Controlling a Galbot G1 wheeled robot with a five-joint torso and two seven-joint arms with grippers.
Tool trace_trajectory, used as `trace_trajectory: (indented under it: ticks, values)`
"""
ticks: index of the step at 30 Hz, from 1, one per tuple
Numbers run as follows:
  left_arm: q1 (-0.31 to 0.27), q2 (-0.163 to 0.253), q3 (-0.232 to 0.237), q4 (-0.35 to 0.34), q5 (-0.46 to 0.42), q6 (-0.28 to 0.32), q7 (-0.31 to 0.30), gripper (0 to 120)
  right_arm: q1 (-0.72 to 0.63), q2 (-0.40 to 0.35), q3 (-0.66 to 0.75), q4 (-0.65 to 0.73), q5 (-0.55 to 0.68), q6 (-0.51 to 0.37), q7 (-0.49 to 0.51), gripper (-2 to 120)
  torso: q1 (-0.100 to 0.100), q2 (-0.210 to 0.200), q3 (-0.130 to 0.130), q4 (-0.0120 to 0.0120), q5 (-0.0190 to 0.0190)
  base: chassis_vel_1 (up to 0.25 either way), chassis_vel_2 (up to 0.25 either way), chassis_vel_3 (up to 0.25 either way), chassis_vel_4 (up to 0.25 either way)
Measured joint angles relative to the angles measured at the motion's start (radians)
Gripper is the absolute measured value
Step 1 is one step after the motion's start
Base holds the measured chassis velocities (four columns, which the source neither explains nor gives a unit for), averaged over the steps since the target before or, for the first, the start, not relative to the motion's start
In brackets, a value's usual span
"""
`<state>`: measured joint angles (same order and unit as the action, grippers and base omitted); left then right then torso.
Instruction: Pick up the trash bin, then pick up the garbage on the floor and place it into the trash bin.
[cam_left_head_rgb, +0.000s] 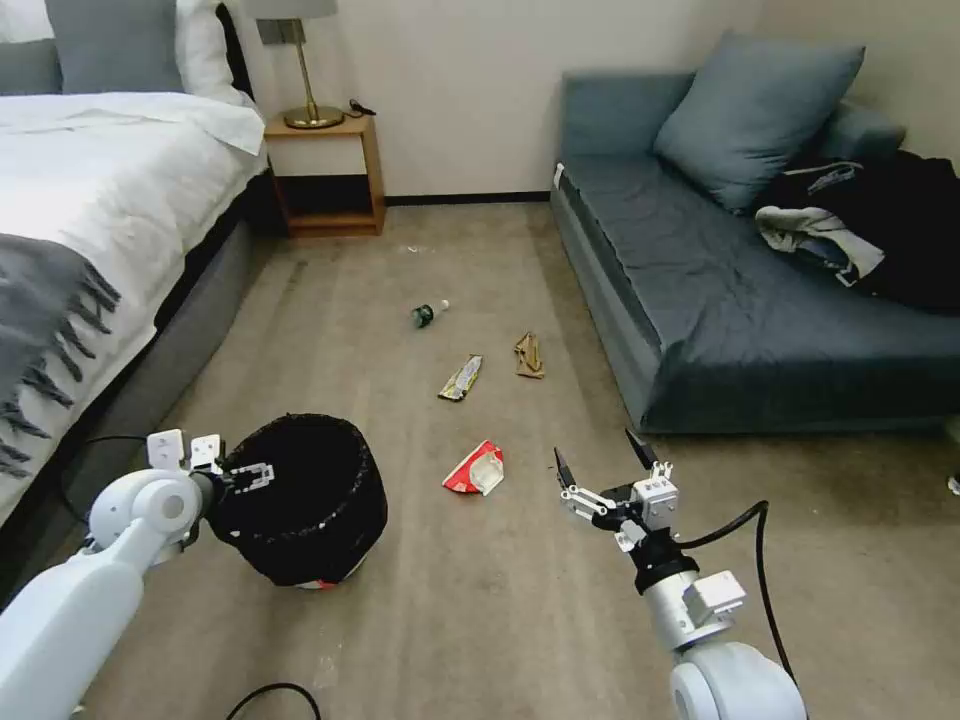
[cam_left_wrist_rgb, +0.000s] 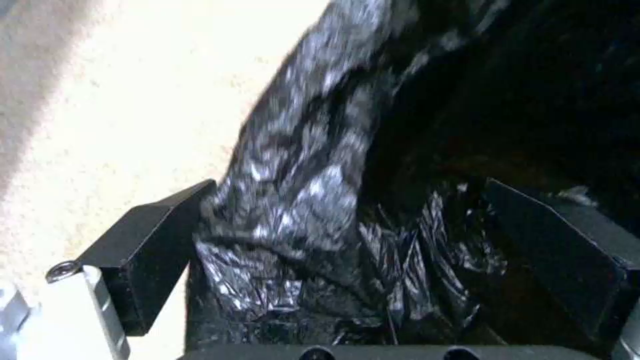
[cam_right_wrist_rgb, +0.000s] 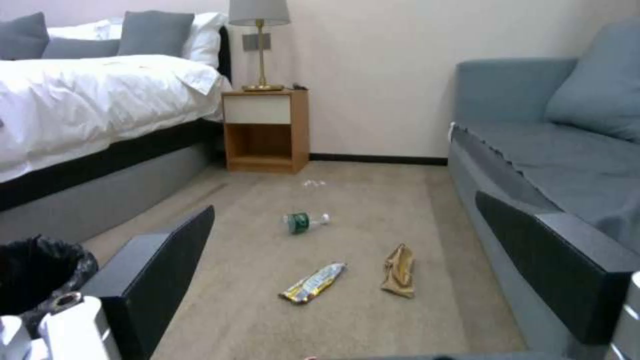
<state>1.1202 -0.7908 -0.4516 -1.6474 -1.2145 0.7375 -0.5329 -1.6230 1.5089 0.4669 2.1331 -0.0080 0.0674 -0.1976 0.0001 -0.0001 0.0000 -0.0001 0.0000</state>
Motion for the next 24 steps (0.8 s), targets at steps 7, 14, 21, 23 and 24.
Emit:
trace_trajectory:
  ticks: [7, 14, 21, 23, 24]
  values:
    - [-0.007, -0.020, 0.013, 0.033, 0.005, -0.001, 0.022, 100, -0.014, -0.002, 0.005, -0.004, 0.000, 0.015, -0.001, 100, 0.000, 0.000, 0.000, 0.0001, 0.0002, 0.000, 0.000, 0.000, 0.000]
    - [-0.026, -0.039, 0.017, 0.050, 0.002, -0.005, 0.034, 100, -0.029, -0.003, 0.008, -0.004, 0.000, 0.026, -0.003, 100, 0.000, 0.000, 0.000, 0.0005, 0.0012, 0.000, 0.000, 0.000, 0.000]
    - [-0.011, -0.048, 0.012, 0.025, -0.004, -0.005, 0.031, 88, -0.033, -0.009, 0.016, -0.004, 0.004, 0.037, -0.002, 100, 0.000, 0.000, 0.000, 0.0006, 0.0005, 0.000, 0.000, 0.000, 0.000]
    - [-0.008, -0.048, 0.011, 0.021, -0.004, -0.005, 0.026, 84, -0.034, -0.009, 0.016, -0.005, 0.004, 0.039, -0.002, 100, 0.000, 0.000, 0.000, 0.0005, 0.0004, 0.000, 0.000, 0.000, 0.000]
    - [-0.003, -0.048, 0.010, 0.015, -0.004, -0.005, 0.022, 81, -0.036, -0.008, 0.016, -0.005, 0.004, 0.041, -0.002, 100, 0.000, 0.000, 0.000, 0.0004, 0.0002, 0.000, 0.000, 0.000, 0.000]
